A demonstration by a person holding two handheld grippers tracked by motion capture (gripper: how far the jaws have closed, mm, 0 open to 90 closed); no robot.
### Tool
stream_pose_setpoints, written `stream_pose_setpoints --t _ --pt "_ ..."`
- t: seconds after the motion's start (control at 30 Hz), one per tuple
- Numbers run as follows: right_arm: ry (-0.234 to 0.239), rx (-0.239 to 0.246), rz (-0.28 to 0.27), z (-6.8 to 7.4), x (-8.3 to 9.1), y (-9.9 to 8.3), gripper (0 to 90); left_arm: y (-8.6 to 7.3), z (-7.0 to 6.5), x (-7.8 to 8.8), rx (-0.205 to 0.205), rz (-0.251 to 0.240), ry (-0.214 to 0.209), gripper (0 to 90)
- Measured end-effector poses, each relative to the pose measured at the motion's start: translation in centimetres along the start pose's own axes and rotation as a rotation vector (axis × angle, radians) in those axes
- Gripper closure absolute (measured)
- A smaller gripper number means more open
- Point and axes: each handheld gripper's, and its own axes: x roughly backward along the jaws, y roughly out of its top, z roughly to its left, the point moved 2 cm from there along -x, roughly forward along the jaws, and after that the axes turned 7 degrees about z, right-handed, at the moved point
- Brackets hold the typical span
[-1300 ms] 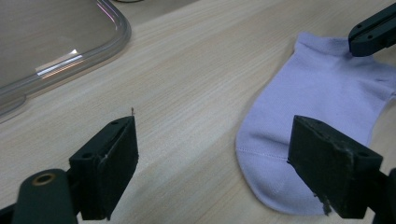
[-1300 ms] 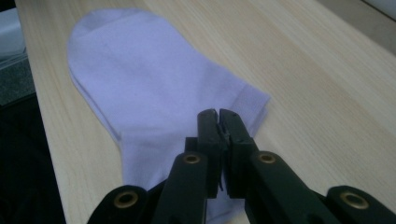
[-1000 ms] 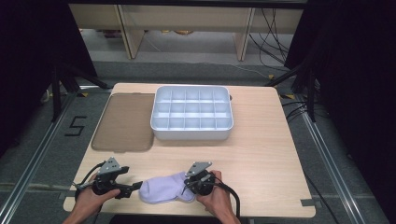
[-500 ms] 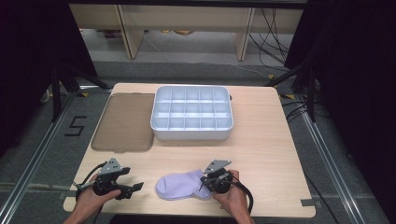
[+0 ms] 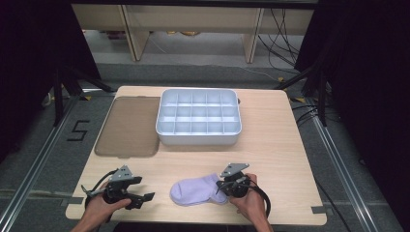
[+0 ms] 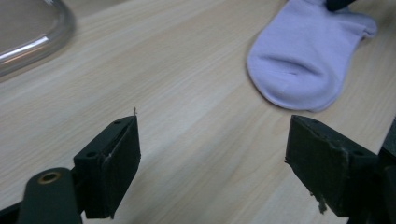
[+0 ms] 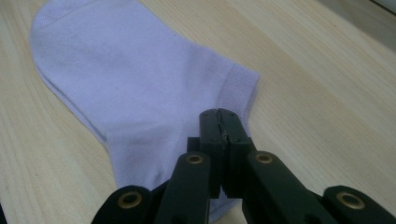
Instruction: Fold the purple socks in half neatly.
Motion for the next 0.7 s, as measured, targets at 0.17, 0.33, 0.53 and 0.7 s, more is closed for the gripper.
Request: stream_pose_setpoints --t 0.17,0.33,0.53,0.7 --pt "0.000 -0.003 -0.004 -0.5 0.2 -0.3 89.7 1.1 -1.3 -1.3 -0.013 0.011 -0.034 22.1" --pt "-0.011 -0.041 0.011 -0.6 0.5 -0.5 89.4 2.8 -2.3 -2.7 -0.039 0.011 -0.060 29.3" --pt "-0.014 -0.045 0.012 -0.7 0.5 -0.6 89.2 4.0 -3.3 -4.4 -0.063 0.034 -0.058 36.9" --pt "-0.010 -0.042 0.010 -0.8 0.5 -0.6 88.9 4.4 -4.1 -5.8 -0.072 0.057 -0.074 41.4"
